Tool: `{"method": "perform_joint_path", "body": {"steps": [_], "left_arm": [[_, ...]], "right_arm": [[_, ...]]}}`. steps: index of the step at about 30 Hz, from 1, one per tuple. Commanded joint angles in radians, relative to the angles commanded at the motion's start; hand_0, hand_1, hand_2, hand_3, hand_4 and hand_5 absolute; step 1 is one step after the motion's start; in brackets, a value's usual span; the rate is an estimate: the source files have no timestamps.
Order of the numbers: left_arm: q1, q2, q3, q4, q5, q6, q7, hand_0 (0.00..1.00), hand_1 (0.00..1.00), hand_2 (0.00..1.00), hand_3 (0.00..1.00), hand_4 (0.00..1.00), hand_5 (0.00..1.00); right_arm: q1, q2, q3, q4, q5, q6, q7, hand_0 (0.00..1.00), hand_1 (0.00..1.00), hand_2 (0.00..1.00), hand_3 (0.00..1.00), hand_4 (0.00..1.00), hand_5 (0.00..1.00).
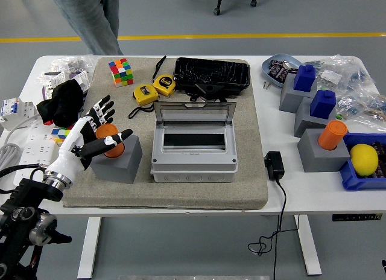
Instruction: Fetch the battery,place it into the box,close the lid of the box
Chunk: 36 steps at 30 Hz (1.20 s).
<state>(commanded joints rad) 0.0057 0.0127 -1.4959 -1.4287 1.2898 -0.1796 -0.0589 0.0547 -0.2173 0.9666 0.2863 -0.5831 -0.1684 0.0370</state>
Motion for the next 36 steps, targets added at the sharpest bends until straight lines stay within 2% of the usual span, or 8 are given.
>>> {"method": "perform_joint_path", "body": {"steps": [10,11,16,17,22,34,35,36], "left_arm": [[-0.002,-0.001,0.010,0.018,0.052,0.073,-0.005,0.998,0.998,0.966,0.958,0.998,0.002],[-0.003,-0.001,0.013,0.019,0.049,0.079,-0.005,0.942,0.941,0.837,0.871,0.998,0.002],[-0.004,0.000,0.029,0.026,-0.001,0.118,-0.014,0.942,0.941,0.837,0.871,0.998,0.002],[-0.004,0.000,0.032,0.027,-0.010,0.124,-0.016,0.845,0.848,0.703,0.726,0.998,0.002],[-0.003,-0.001,0.046,0.032,-0.061,0.147,-0.024,0.845,0.848,0.703,0.726,0.998,0.002],[-0.004,0.000,0.080,0.040,-0.127,0.169,-0.034,0.757,0.774,0.586,0.599,0.998,0.002],[-0.005,0.000,0.083,0.040,-0.127,0.171,-0.034,0.667,0.667,0.476,0.494,0.998,0.002],[-0.005,0.000,0.086,0.040,-0.128,0.172,-0.034,0.667,0.667,0.476,0.494,0.998,0.002]], "right_arm": [[-0.001,-0.001,-0.007,-0.006,0.011,0.000,0.001,0.699,0.575,0.574,0.628,0.998,0.998],[-0.001,0.000,-0.008,-0.007,0.012,-0.001,0.001,0.694,0.575,0.573,0.630,0.998,0.998],[0.000,-0.002,-0.013,-0.009,0.010,-0.001,0.002,0.694,0.575,0.573,0.630,0.998,0.998],[0.000,-0.002,-0.014,-0.009,0.009,-0.001,0.002,0.688,0.575,0.573,0.631,0.998,0.998],[-0.001,-0.002,-0.019,-0.009,0.009,0.000,0.001,0.688,0.575,0.573,0.631,0.998,0.998],[0.000,-0.003,-0.022,-0.011,0.012,0.002,0.000,0.681,0.575,0.574,0.633,0.998,0.998],[0.001,-0.003,-0.022,-0.011,0.013,0.002,0.000,0.682,0.574,0.574,0.632,0.998,0.998],[0.001,-0.003,-0.022,-0.011,0.012,0.002,0.000,0.682,0.574,0.574,0.632,0.998,0.998]]}}
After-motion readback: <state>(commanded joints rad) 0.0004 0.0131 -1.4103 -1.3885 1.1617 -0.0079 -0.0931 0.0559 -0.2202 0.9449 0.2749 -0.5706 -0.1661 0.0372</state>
